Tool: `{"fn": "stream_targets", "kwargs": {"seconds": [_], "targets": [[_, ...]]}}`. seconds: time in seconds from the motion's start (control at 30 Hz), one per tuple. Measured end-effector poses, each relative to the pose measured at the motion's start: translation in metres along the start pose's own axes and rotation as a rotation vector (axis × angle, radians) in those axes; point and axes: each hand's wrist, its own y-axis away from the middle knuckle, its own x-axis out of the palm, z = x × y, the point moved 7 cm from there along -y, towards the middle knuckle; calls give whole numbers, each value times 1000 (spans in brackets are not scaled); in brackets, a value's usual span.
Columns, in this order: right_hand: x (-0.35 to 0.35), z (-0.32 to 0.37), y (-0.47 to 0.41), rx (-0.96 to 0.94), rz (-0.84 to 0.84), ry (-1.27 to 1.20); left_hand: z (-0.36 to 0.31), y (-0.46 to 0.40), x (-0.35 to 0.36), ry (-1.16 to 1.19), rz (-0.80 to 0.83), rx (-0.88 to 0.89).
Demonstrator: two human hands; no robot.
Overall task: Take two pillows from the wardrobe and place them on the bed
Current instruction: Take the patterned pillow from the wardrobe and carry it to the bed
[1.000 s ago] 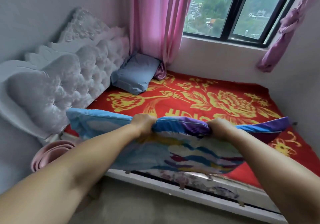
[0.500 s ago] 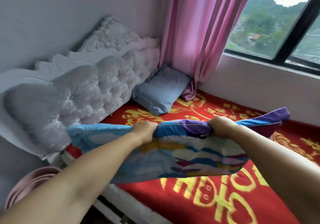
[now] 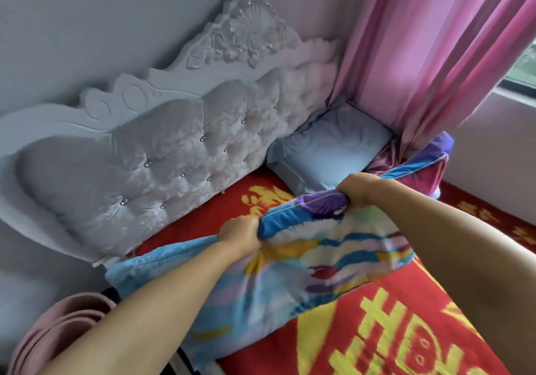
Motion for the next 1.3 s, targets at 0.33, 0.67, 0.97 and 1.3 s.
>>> {"fn": "stream_targets", "kwargs": {"seconds": [0.33, 0.67, 0.97, 1.3], "targets": [[-46, 54, -259, 40, 16, -105, 170, -159, 49, 212, 238, -178], [82, 217, -408, 11, 169, -581, 320, -232, 163, 4, 498, -345], [208, 239, -299, 448, -58, -997, 327, -238, 191, -53, 329, -377], [308, 188, -271, 1099, -150, -2050, 319, -286, 198, 233, 265, -381]]}}
